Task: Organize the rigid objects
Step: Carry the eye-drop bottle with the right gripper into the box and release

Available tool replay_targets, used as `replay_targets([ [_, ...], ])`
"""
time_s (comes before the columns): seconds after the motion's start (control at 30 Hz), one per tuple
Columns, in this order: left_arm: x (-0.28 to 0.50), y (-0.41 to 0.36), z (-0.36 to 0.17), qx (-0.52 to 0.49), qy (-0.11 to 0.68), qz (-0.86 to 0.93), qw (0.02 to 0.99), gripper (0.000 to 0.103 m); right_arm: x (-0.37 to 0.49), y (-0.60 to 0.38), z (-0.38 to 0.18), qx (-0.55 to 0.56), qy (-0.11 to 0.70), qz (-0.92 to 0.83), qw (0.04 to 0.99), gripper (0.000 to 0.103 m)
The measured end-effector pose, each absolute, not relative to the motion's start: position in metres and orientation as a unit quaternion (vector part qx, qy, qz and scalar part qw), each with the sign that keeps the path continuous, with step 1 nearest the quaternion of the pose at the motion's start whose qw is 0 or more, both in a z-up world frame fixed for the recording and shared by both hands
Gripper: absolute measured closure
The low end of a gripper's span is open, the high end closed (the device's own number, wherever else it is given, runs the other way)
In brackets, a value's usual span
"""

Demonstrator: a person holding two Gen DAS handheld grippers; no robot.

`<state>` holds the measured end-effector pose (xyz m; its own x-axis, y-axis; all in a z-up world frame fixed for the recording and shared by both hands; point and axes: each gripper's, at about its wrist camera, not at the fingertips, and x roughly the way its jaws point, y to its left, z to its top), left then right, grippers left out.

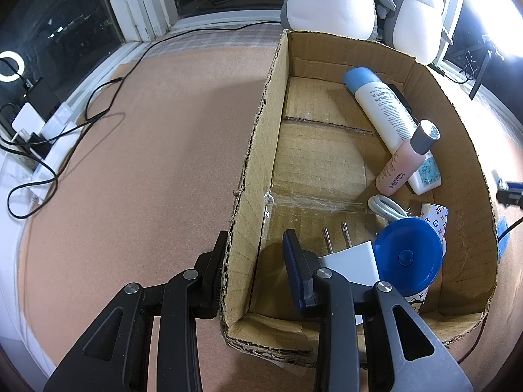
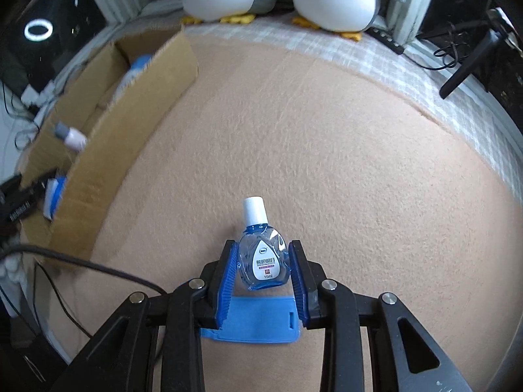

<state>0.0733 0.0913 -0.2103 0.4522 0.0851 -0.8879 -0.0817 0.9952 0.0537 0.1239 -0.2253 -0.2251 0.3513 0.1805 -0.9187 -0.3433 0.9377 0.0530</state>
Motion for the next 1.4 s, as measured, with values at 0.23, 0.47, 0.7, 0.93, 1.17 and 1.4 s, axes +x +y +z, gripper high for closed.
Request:
replay_targets([
  [0.23,0.073,0.091,-0.21,0.002,0.521,0.049,0.852,0.072,0.122,-0.206,-0.191,-0.043,0.494,0.172,0.851,0.075],
  [0.47,0.073,0.091,-0.21,0.001,0.521,0.049,0.852,0.072,0.136,-0.158,-0.166,0.007,0.473,0.21,0.856,0.075],
  [0.7,0.074,0.09,-0.211,0.0,0.521,0.049,0.852,0.072,0.153,-0.121,-0.165,0.033,0.478,0.226,0.848,0.075],
  [0.93,0.074,0.09,-0.211,0.0,0.521,0.049,0.852,0.072,0.169,-0.103,-0.171,0.043,0.485,0.22,0.845,0.075],
  [1.17,0.074,0.088,-0.211,0.001,0.521,0.05,0.852,0.072,0.18,-0.09,-0.178,0.022,0.492,0.212,0.844,0.075],
  [1.4,0.074,0.087,-0.211,0.003,0.521,0.05,0.852,0.072,0.184,-0.087,-0.182,0.014,0.493,0.207,0.845,0.075],
])
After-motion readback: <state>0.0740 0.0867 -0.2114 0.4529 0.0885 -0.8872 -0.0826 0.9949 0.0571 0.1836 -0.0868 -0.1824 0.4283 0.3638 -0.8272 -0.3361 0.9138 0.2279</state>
